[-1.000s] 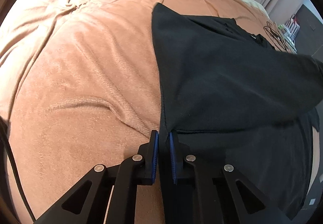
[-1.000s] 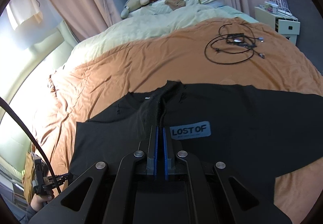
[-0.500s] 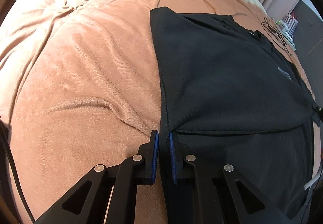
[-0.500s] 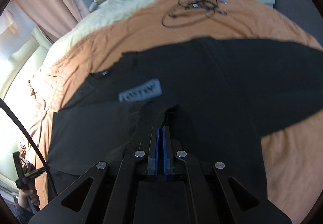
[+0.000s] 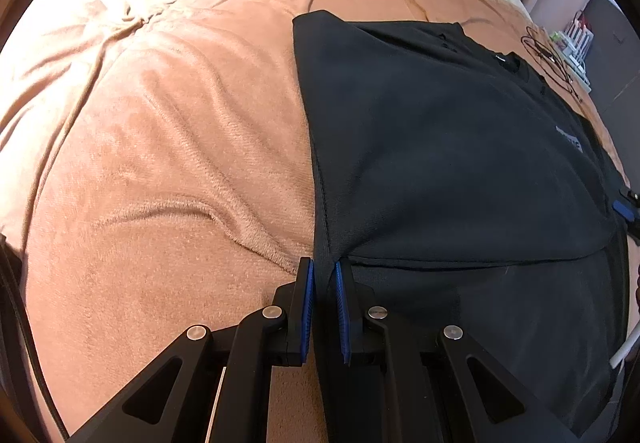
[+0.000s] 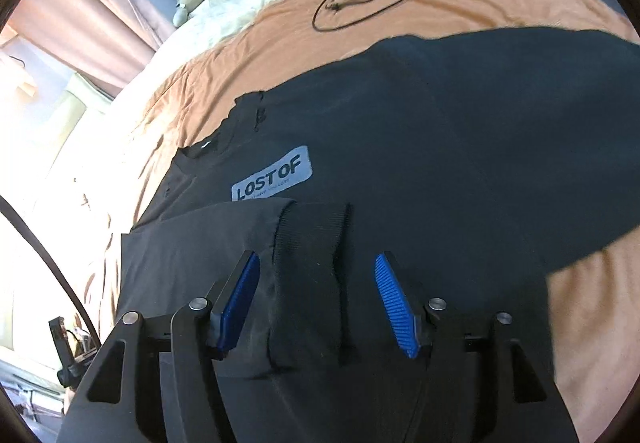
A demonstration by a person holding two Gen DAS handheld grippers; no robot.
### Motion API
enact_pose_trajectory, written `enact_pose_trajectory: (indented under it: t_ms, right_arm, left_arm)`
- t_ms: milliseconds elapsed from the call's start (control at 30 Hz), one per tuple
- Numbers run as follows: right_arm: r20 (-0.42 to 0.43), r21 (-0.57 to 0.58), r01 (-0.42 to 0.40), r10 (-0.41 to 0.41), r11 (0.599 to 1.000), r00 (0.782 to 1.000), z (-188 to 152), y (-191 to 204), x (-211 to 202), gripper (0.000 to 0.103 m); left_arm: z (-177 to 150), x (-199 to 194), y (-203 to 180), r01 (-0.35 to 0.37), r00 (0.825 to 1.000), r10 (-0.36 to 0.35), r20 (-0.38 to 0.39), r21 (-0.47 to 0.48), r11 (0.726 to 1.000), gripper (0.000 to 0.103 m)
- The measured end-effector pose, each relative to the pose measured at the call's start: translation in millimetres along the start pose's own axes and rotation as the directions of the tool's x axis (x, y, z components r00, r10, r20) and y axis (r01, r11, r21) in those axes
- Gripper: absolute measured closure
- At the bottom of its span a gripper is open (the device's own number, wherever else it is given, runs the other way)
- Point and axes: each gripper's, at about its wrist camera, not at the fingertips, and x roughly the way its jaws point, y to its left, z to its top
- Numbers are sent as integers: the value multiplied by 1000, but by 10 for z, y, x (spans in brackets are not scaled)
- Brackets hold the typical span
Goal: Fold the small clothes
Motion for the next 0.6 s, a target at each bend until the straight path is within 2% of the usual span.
enact_pose_trajectory:
  t_ms: [100,167,267,300,467,533,600]
  right_arm:
    - [-43,-23,1,-2,1000,999,74,12,202,45]
    - [-64,-19,0,-1,1000,998,145,8,324,57]
    - [-69,-52,42,-46,998,997,235,40,418,93]
    - [-65,-54,54,-58,997,996,247,42,415,100]
    - [22,-93,131,-130,987,991,335,102,220,102]
    - [32,-94,172,-170,981,985,340,103,216,102]
    - [6,-110,204,-205,973,979,357,89,319,101]
  left_arm:
    - [9,21,-11,-2,1000,2,-2,2,1000,91]
    - [14,28,-14,-3,1000,3,-3,3,1000,91]
    - [12,36,-15,-5,1000,5,-2,2,1000,91]
    - [10,39,-17,-7,1000,7,-1,0,1000,91]
    - [-3,54,-18,-9,1000,9,2,-2,1000,91]
    - [-6,57,-16,-7,1000,7,1,-6,1000,91]
    - [-7,60,-23,-11,1000,11,0,-7,1000,91]
